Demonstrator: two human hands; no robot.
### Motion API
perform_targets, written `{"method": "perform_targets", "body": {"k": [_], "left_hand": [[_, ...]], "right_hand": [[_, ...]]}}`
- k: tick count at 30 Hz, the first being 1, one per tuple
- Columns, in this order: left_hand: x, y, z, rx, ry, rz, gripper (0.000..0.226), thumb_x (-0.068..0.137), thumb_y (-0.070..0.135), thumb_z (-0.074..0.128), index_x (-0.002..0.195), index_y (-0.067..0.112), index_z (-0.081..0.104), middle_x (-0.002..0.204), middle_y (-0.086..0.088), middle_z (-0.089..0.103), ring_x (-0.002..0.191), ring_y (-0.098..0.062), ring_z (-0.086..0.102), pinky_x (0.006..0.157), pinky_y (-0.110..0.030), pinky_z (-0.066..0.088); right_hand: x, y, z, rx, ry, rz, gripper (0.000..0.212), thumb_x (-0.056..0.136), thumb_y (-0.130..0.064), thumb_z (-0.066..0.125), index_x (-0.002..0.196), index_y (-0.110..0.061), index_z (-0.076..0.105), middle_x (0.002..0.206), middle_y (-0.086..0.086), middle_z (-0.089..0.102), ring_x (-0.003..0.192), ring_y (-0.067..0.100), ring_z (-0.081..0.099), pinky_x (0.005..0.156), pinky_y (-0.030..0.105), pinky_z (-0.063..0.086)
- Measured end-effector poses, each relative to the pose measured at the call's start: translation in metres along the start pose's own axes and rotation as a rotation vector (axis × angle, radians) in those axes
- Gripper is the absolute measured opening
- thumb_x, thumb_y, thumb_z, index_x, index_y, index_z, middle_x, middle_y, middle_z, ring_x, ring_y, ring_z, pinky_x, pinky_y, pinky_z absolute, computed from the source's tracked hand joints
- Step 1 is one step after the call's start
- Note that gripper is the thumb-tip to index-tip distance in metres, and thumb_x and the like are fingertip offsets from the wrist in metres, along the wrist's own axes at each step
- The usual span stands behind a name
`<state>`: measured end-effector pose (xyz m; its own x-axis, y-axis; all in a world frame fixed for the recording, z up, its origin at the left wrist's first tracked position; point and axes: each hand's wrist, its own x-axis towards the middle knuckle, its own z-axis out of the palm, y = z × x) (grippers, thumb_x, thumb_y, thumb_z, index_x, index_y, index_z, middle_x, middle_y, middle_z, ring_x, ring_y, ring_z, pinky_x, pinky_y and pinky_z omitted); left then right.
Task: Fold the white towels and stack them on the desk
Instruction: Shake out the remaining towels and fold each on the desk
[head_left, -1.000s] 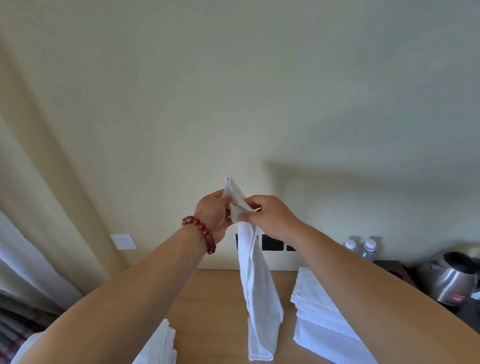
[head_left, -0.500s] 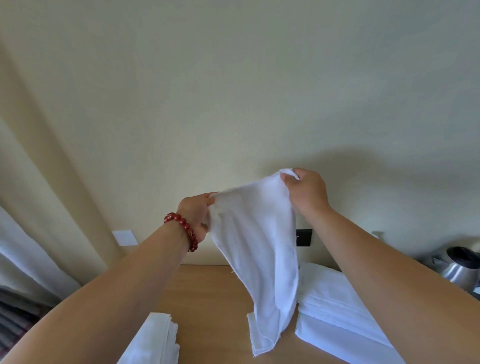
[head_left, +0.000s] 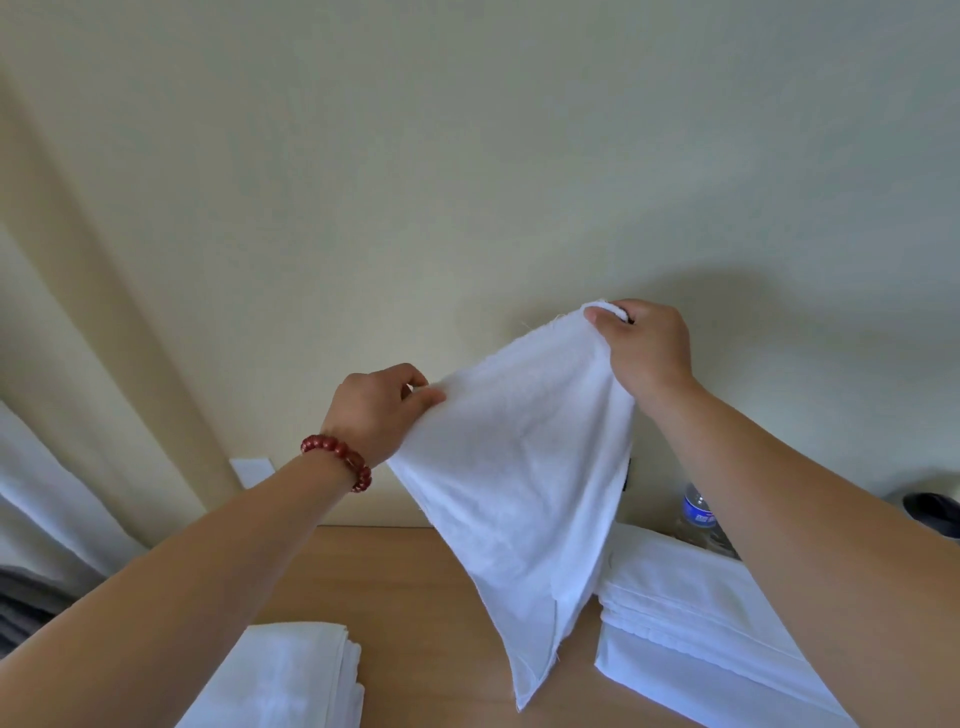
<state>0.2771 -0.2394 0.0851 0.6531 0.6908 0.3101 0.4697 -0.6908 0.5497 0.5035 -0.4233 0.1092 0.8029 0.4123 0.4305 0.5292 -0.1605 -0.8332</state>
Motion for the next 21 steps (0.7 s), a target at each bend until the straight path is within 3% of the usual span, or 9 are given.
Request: {"method": "perform_targets", "body": {"k": [3,7,14,18,21], "left_hand": [[0.002,-0.005,-0.004,0.148,0.055,0.004,0.039,0.089,0.063,0.058,0.073,0.028,0.064,0.06,0.008,0.061,0.063,-0.01,0.057,0.054,-0.027,0.039],[0.005,-0.012,-0.016,0.208,0.125,0.0,0.063,0.09,0.07,0.049,0.064,0.013,0.057,0.054,-0.005,0.056,0.056,-0.02,0.054,0.05,-0.032,0.037],[0.016,-0.015,-0.025,0.189,0.129,0.067,0.031,0.102,0.038,0.046,0.086,0.015,0.06,0.067,0.0,0.06,0.068,-0.026,0.055,0.06,-0.035,0.042],[0.016,-0.022,-0.026,0.208,0.124,0.093,0.029,0.105,0.033,0.037,0.091,0.02,0.059,0.071,0.003,0.06,0.069,-0.026,0.055,0.059,-0.034,0.038],[0.016,-0.029,-0.026,0.2,0.088,0.141,0.027,0.105,0.028,0.037,0.101,0.021,0.062,0.083,0.001,0.064,0.078,-0.027,0.058,0.065,-0.032,0.04]], "right_hand": [[0.001,-0.004,-0.002,0.027,-0.005,-0.024,0.05,0.092,-0.028,0.067,0.063,-0.016,0.028,0.058,-0.006,0.018,0.059,0.014,0.018,0.055,0.033,0.014],[0.002,-0.006,-0.006,0.085,-0.022,-0.001,0.053,0.09,-0.029,0.071,0.064,-0.002,0.033,0.059,-0.004,0.021,0.057,0.013,0.018,0.051,0.028,0.014],[0.003,-0.018,-0.003,0.164,-0.045,0.004,0.052,0.091,-0.028,0.07,0.068,0.003,0.036,0.071,0.006,0.022,0.063,0.016,0.019,0.051,0.029,0.013],[0.006,-0.02,-0.005,0.144,-0.06,-0.024,0.05,0.096,-0.027,0.065,0.068,0.001,0.034,0.064,-0.003,0.02,0.057,0.012,0.017,0.05,0.028,0.013],[0.01,-0.016,-0.007,0.114,-0.067,-0.019,0.043,0.099,-0.028,0.061,0.073,0.005,0.051,0.057,-0.012,0.025,0.053,0.008,0.02,0.045,0.023,0.018]]}}
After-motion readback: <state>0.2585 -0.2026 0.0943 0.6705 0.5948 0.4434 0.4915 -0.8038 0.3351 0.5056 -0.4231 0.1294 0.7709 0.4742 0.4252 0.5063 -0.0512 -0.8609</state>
